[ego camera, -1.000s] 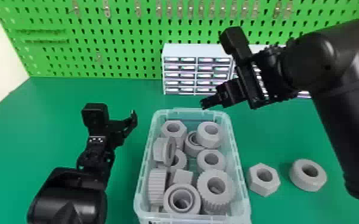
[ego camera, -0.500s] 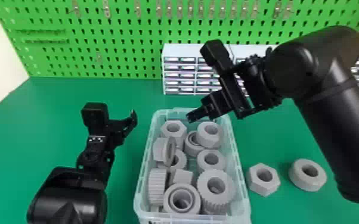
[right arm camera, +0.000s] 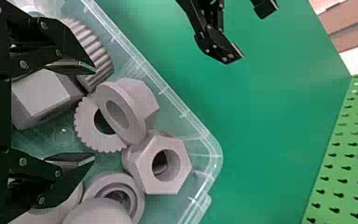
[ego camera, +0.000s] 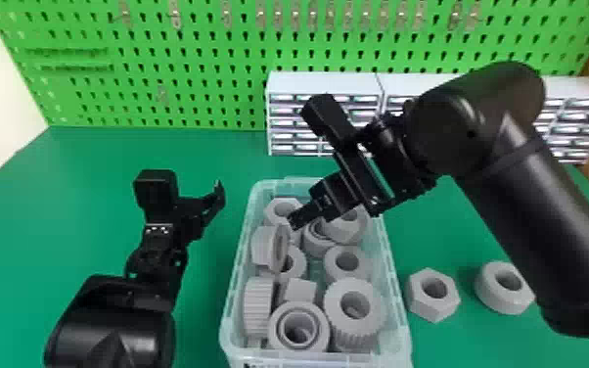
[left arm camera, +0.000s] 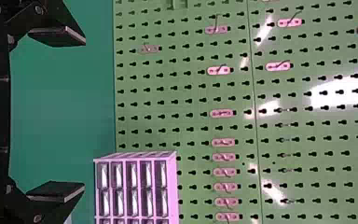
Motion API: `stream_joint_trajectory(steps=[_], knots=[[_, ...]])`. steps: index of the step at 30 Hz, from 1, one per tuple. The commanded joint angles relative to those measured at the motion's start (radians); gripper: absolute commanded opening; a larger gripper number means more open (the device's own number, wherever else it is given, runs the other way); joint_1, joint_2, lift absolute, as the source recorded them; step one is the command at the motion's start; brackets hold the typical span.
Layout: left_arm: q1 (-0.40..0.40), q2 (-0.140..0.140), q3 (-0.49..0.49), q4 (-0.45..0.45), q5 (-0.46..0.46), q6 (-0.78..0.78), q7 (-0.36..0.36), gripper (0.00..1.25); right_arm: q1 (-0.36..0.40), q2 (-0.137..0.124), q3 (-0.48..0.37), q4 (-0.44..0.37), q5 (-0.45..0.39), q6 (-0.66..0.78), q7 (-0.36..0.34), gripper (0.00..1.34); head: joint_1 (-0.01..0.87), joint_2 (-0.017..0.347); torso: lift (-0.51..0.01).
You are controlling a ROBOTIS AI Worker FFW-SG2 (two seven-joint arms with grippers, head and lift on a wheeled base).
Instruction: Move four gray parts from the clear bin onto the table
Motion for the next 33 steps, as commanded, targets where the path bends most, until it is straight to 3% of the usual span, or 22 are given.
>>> stream_joint_trajectory(steps=[1, 24, 33], knots=[[0.006, 0.000, 0.004, 0.000, 0.000, -0.001, 0.000, 1.07, -0.005, -0.001, 0.027, 0.004, -0.005, 0.001, 0.000, 0.75, 0.693, 0.072, -0.052], [0.010, 0.002, 0.032, -0.002, -0.008, -0.001, 0.000, 1.07, -0.002, -0.015, 0.085, 0.028, -0.059, 0.001, 0.000, 0.75, 0.693, 0.072, -0.052], [0.003, 0.002, 0.038, -0.002, -0.011, -0.001, 0.000, 1.07, 0.009, -0.041, 0.091, 0.022, -0.064, 0.001, 0.000, 0.75, 0.693, 0.072, -0.052]])
